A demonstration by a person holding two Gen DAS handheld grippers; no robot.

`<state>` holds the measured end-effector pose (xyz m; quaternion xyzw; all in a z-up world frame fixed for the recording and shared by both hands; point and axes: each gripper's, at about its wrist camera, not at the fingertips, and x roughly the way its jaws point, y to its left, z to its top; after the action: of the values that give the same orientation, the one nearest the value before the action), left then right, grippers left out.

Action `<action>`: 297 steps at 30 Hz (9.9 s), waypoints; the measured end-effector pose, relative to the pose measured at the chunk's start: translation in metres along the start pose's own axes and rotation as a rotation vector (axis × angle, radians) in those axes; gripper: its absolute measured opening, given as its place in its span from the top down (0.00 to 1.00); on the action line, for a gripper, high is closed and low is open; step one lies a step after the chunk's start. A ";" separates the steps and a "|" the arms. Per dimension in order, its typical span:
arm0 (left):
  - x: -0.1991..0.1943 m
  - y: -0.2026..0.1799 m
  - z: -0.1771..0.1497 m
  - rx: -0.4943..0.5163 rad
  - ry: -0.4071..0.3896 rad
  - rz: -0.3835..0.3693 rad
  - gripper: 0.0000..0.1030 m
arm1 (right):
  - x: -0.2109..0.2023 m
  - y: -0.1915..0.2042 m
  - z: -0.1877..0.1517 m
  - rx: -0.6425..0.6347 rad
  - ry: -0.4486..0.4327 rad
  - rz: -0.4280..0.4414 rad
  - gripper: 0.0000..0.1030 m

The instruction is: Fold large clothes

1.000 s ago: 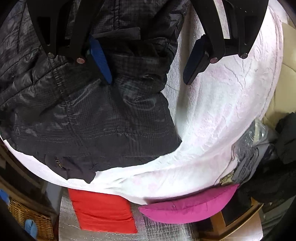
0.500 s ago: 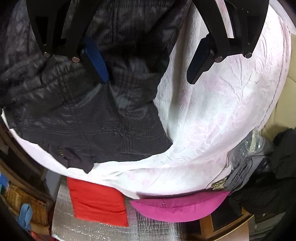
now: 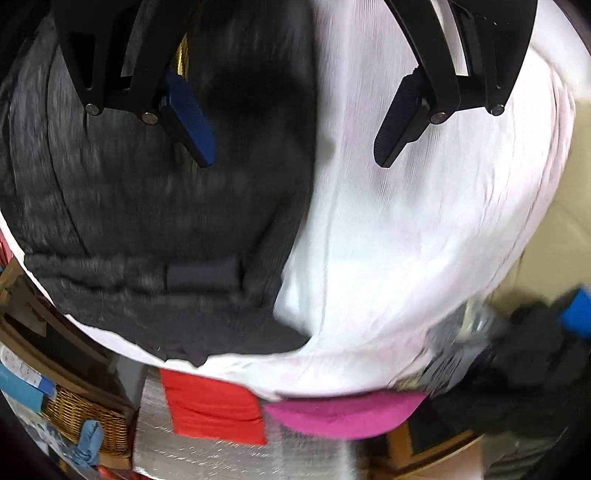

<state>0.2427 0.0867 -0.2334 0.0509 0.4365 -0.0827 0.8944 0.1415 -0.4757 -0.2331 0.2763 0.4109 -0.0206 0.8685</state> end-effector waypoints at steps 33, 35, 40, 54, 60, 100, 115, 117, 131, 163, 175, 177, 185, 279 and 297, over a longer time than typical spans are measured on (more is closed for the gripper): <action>-0.019 -0.013 -0.107 -0.237 0.322 -0.216 0.45 | 0.025 0.000 -0.151 -0.031 0.423 -0.035 0.42; -0.021 -0.014 -0.107 -0.239 0.321 -0.224 0.46 | 0.020 0.007 -0.152 -0.081 0.445 -0.057 0.53; -0.021 -0.012 -0.108 -0.247 0.324 -0.235 0.41 | 0.011 0.019 -0.151 -0.145 0.503 -0.046 0.62; 0.009 -0.020 -0.127 -0.280 0.427 -0.319 0.21 | 0.037 -0.045 -0.152 0.034 0.577 0.044 0.24; 0.002 -0.031 -0.131 -0.226 0.406 -0.319 0.42 | 0.028 -0.031 -0.162 -0.112 0.592 0.095 0.55; 0.006 -0.031 -0.146 -0.276 0.546 -0.388 0.70 | 0.018 -0.019 -0.169 -0.073 0.570 0.124 0.76; -0.065 -0.024 -0.127 -0.154 0.354 -0.459 0.92 | -0.061 0.015 -0.152 -0.258 0.388 0.199 0.89; -0.079 -0.017 -0.121 -0.148 0.318 -0.490 0.92 | -0.068 0.021 -0.147 -0.282 0.359 0.211 0.90; -0.128 -0.023 -0.045 -0.119 0.078 -0.605 0.92 | -0.114 0.057 -0.093 -0.367 0.108 0.288 0.90; -0.104 -0.027 0.154 -0.157 -0.137 -0.560 0.92 | -0.080 0.105 0.089 -0.336 -0.217 0.267 0.90; -0.055 -0.031 0.235 -0.144 -0.114 -0.506 0.92 | -0.037 0.129 0.157 -0.344 -0.267 0.230 0.90; -0.041 -0.030 0.249 -0.147 -0.108 -0.500 0.92 | -0.026 0.133 0.172 -0.346 -0.275 0.218 0.91; 0.012 -0.027 0.291 -0.154 -0.072 -0.477 0.92 | 0.022 0.139 0.220 -0.321 -0.271 0.186 0.91; 0.087 -0.066 0.145 -0.089 -0.102 0.263 0.20 | 0.123 0.059 0.137 -0.030 0.043 0.045 0.53; 0.051 -0.068 0.136 -0.081 -0.150 0.261 0.20 | 0.049 0.050 0.088 0.074 0.040 0.293 0.29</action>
<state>0.3659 -0.0073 -0.1916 0.0648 0.3610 0.0484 0.9291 0.2490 -0.4676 -0.2007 0.3658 0.3822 0.0969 0.8430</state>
